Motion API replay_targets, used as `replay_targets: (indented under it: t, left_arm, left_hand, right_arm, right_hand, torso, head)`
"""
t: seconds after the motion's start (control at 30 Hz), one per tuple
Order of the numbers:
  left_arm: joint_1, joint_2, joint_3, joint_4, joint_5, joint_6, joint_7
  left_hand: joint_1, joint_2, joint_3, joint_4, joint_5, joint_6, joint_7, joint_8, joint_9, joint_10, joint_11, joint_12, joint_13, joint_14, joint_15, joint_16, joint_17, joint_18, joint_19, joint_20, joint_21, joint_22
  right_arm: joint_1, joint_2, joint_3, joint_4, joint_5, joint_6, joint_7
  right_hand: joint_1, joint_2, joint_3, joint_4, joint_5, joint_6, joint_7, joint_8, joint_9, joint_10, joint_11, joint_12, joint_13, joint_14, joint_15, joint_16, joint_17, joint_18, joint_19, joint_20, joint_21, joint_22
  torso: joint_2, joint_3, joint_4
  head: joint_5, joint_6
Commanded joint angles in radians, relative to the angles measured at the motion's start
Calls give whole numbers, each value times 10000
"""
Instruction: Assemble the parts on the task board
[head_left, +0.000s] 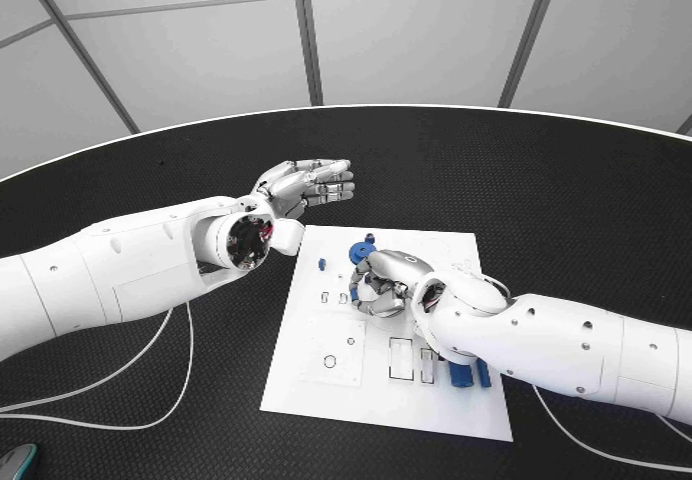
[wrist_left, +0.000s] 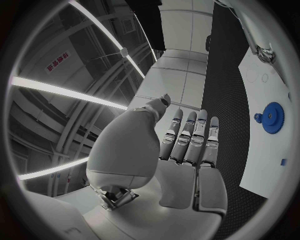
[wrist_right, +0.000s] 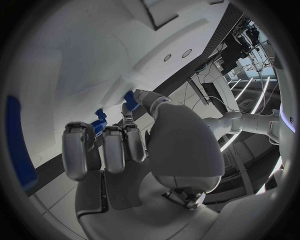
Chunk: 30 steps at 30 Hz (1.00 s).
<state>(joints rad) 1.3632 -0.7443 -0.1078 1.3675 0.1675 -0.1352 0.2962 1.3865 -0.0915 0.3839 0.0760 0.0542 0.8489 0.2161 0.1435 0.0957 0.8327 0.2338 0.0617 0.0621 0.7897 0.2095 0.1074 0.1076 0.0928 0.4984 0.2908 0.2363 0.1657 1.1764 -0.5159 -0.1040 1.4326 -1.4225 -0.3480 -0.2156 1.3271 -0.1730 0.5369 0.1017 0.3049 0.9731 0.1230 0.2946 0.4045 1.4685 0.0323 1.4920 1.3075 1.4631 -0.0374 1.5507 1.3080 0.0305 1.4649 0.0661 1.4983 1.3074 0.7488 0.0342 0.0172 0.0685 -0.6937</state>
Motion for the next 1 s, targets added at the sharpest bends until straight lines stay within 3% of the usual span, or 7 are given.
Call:
replay_targets:
  t: [0.03,1.0]
  left_arm:
    - [0,0,0,1,0,0,-1]
    - [0,-30,0,24,0,16,-12]
  left_hand:
    - [-10,86,51,-11,-26,46,654,-44,-11,5,64,47,14,-10,27,3,12,176,65,19,-40,-11]
    - [-10,86,51,-11,-26,46,654,-44,-11,5,64,47,14,-10,27,3,12,176,65,19,-40,-11]
  right_arm:
    - [0,30,0,-24,0,29,1]
    - [-2,123,0,-87,0,210,-44]
  right_hand:
    - [-161,50,16,-57,-49,-103,15,8,-29,363,83,-60,1922,970,48,12,2124,-64,664,23,-46,1796]
    - [-412,-109,-4,-112,-122,-461,149,-114,-92,213,199,-216,1793,961,145,-3,2089,-48,635,107,-108,1742]
  torso:
    - [-5,-1,0]
    - [0,21,-7]
  head:
    - [0,-6]
    - [-4,-12]
